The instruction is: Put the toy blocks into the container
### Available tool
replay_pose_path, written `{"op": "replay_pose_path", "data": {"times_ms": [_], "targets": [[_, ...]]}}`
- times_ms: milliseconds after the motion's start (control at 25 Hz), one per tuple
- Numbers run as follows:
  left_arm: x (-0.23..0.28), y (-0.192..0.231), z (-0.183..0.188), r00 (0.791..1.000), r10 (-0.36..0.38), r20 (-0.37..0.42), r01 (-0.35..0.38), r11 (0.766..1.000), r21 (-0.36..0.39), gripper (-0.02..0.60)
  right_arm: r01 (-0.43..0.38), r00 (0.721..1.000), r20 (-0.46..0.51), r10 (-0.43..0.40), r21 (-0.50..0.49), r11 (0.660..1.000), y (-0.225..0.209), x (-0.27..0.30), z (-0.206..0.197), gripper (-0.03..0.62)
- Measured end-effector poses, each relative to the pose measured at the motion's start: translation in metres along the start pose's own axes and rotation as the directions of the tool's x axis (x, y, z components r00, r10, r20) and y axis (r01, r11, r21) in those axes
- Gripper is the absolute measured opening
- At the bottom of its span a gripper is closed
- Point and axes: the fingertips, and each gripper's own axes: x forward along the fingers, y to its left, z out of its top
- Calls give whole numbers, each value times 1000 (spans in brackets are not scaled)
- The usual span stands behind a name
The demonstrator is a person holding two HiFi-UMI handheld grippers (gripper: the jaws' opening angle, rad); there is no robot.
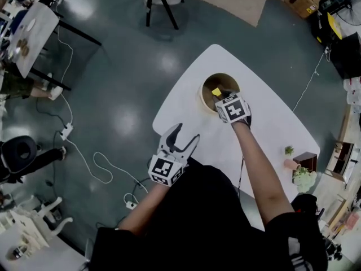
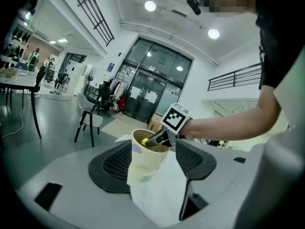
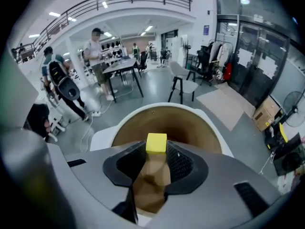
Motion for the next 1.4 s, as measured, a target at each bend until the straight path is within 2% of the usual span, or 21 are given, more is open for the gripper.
{"op": "replay_pose_path", "data": {"times_ms": [80, 200, 320, 480, 600, 720, 800, 920, 1040, 1200, 1400], "targets": [[-3, 4, -1, 1000, 12, 0, -12, 1000, -9, 263, -32, 997, -69, 29, -43, 999, 5, 4, -1, 121], [-6, 9, 2, 1000, 21, 8, -21, 1000, -4, 263, -63, 991, -124, 52, -87, 994, 9, 11, 5, 121], [-10, 12, 3, 999, 31, 13, -30, 1000, -8, 262, -71, 984, -172, 42, -170, 983, 12, 25, 10, 121], [-15, 15, 2, 999, 48, 14, -48, 999, -16, 264, -99, 961, -274, 27, -253, 962, 5, 45, 1, 121], [-20, 17, 0, 998, 63, 14, -62, 998, -24, 262, -132, 945, -326, 39, -269, 954, 0, 57, -10, 121], [-27, 20, 2, 997, 77, 17, -77, 997, -30, 263, -203, 926, -363, 106, -240, 949, 9, 65, -21, 121], [-30, 24, 6, 996, 85, 23, -84, 996, -24, 263, -207, 918, -383, 102, -244, 948, 8, 67, -22, 121], [-32, 25, 7, 995, 91, 29, -90, 996, -30, 263, -187, 922, -379, 83, -248, 950, 5, 67, -19, 127], [-32, 24, 10, 994, 99, 36, -98, 995, -30, 264, -151, 937, -345, 58, -249, 957, -2, 64, -15, 153], [-39, 25, 18, 991, 124, 58, -124, 992, -11, 265, -165, 946, -309, 94, -211, 963, 1, 57, -13, 155], [-57, 22, 18, 986, 147, 79, -146, 989, -19, 265, -146, 969, -220, 110, -154, 977, 5, 37, -5, 155]]}}
